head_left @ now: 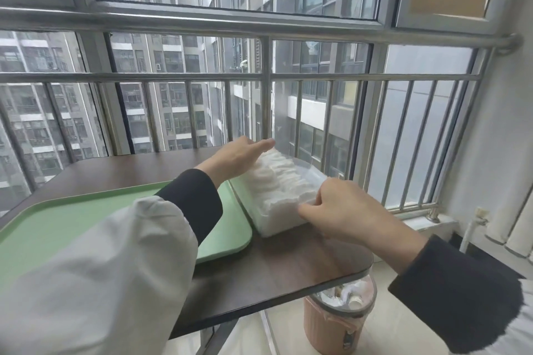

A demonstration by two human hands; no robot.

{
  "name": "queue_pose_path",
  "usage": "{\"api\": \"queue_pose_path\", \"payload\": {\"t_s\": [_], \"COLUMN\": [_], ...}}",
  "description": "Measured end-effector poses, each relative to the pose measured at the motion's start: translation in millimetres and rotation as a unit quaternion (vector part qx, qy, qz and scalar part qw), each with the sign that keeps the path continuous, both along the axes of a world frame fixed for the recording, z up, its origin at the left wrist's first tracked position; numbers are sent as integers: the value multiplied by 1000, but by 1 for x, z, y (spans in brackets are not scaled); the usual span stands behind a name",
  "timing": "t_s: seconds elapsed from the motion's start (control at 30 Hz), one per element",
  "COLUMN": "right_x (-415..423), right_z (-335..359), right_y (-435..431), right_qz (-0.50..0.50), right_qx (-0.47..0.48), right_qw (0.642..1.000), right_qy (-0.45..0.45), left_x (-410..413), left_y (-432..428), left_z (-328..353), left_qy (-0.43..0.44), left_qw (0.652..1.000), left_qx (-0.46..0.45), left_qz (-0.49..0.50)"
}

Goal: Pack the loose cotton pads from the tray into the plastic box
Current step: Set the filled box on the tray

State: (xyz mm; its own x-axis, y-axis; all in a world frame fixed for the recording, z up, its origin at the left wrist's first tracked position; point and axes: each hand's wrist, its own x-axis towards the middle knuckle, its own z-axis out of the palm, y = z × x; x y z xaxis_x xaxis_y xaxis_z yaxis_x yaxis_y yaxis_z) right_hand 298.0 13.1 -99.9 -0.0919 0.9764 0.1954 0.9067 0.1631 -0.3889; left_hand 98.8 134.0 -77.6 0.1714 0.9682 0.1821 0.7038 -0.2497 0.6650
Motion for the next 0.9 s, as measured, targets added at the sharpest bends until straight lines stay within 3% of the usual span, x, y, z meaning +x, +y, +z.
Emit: {"api": "queue_pose_path", "payload": {"t_s": [0.27,0.57,0.77,0.9], "right_x": [-19,-104,-165,-183], "right_z": [24,28,8,-3], "right_y": [16,46,47,46], "right_qz": [-6,103,192,203], "right_qx": [53,-26,-111,-144], "right_qw": [998,974,958,955], "right_qy": [14,202,183,164], "left_x": [-46,-164,-217,-231], "left_y": [-19,-100,-150,-170], "left_z": [34,19,-2,-17], "left_qy": [-44,-67,-32,-78], "left_qw": [991,971,957,944], "left_qx": [66,60,5,-40], "left_qz": [110,222,289,317]}}
